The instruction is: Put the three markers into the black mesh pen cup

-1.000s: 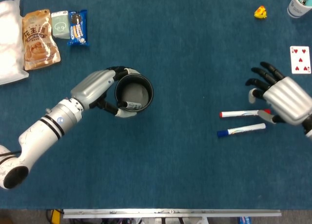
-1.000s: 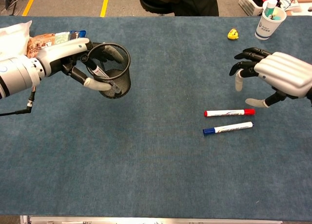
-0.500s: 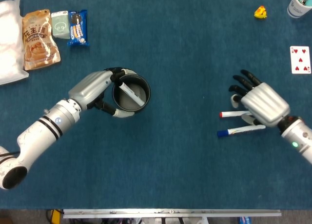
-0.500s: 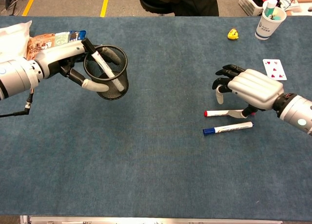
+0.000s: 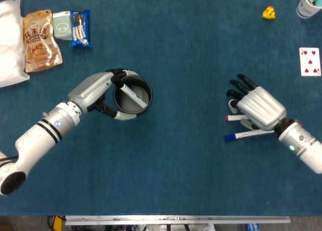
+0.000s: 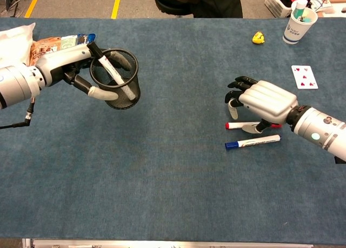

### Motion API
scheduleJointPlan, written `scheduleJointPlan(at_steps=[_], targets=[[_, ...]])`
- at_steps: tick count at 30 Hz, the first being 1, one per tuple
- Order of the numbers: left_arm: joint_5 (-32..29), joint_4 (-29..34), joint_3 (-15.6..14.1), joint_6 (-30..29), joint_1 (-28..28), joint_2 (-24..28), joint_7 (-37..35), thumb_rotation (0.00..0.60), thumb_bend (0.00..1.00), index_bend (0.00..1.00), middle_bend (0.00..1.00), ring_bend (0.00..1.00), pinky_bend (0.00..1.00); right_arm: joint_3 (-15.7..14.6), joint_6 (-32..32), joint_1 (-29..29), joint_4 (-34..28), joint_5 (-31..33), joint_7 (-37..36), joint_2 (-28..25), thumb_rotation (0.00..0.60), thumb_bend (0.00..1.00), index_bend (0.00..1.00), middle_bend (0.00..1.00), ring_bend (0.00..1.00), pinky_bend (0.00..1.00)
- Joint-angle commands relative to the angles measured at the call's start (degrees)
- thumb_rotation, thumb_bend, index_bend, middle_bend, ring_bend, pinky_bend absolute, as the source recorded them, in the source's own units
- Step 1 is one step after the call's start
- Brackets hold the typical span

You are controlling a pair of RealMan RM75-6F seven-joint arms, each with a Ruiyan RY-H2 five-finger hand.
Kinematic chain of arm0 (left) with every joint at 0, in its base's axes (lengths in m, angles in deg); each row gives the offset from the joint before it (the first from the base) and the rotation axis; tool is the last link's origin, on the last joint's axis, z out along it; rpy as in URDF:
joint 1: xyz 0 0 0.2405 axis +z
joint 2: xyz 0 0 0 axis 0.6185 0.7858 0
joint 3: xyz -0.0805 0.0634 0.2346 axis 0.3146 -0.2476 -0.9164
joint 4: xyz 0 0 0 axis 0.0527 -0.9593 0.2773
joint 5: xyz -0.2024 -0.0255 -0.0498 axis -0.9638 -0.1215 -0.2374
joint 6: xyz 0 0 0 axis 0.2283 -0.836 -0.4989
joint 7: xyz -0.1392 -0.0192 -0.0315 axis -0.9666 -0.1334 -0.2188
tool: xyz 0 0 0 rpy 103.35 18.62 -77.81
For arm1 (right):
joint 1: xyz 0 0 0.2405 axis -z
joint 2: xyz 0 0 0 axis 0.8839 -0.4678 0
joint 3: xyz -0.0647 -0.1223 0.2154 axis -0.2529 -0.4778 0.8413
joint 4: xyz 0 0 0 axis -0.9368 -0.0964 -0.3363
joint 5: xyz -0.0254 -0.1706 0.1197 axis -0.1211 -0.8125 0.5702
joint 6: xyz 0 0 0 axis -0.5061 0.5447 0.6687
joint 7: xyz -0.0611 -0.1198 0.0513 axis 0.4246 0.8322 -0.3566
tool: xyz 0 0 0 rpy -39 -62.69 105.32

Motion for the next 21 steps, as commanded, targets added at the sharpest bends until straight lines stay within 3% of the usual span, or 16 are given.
scheduleJointPlan(at_steps=[1, 21], targets=[[0.12, -0.01, -0.1, -0.14, 0.1, 0.06, -0.11, 0.494, 0.15, 0.28, 0.21, 0.16, 0.13, -0.03, -0.48, -0.23, -0.15, 0.23, 0.58, 0.27, 0.6, 0.21, 0.52, 0.28, 0.1, 0.04], [1.05, -0.71, -0.57, -1.06, 0.56, 0.52, -1.88, 0.496, 0.15, 0.28, 0.21, 0.16, 0.13, 0.2, -3.0, -1.35, -0.75, 2.33, 4.65, 1.02, 0.6, 0.21, 0.53, 0.28, 0.1, 0.04]])
